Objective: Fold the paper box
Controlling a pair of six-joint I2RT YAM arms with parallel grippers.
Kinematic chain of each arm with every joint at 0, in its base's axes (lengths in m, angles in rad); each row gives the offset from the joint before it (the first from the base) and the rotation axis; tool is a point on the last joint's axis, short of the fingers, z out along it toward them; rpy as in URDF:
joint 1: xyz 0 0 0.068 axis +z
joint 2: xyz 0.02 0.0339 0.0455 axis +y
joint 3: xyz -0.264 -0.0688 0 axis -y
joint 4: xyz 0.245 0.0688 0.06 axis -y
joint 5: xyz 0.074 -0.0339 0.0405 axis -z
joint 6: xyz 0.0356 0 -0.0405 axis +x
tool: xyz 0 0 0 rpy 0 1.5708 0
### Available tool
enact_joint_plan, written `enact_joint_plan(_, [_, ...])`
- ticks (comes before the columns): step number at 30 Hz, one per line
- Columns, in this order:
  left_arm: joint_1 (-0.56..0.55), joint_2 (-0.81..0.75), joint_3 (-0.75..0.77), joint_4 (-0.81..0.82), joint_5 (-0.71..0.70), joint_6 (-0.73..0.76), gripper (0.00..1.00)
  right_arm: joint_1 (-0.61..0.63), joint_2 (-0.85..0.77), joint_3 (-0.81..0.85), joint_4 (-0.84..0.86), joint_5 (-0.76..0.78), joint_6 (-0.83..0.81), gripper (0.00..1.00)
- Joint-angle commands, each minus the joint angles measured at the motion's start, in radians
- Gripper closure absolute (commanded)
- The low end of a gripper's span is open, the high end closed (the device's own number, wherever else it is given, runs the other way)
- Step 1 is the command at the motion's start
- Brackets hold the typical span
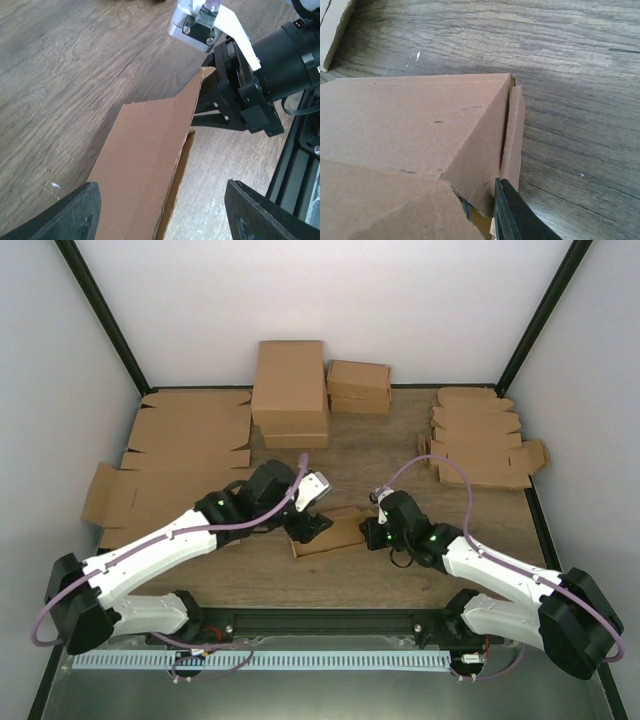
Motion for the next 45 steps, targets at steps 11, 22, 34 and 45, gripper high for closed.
enact_joint_plan(11, [-0.006, 0.200, 0.097, -0.050, 0.067, 0.135, 0.55, 0.006, 0.002, -0.012, 0.030, -0.016, -0.010, 0.83])
enact_joint_plan(22, [-0.006, 0.232, 0.046, -0.038, 0.062, 0.080, 0.90, 0.006, -0.084, 0.004, -0.044, -0.015, -0.020, 0.61])
enact_joint_plan(34, [-0.007, 0.236, 0.010, 0.015, 0.076, 0.032, 0.88, 0.022, -0.193, -0.017, -0.066, -0.083, 0.020, 0.53])
enact_joint_plan(45, [-0.008, 0.271, -0.029, 0.042, 0.107, 0.002, 0.87, 0.092, -0.315, -0.068, -0.059, 0.104, 0.103, 0.53])
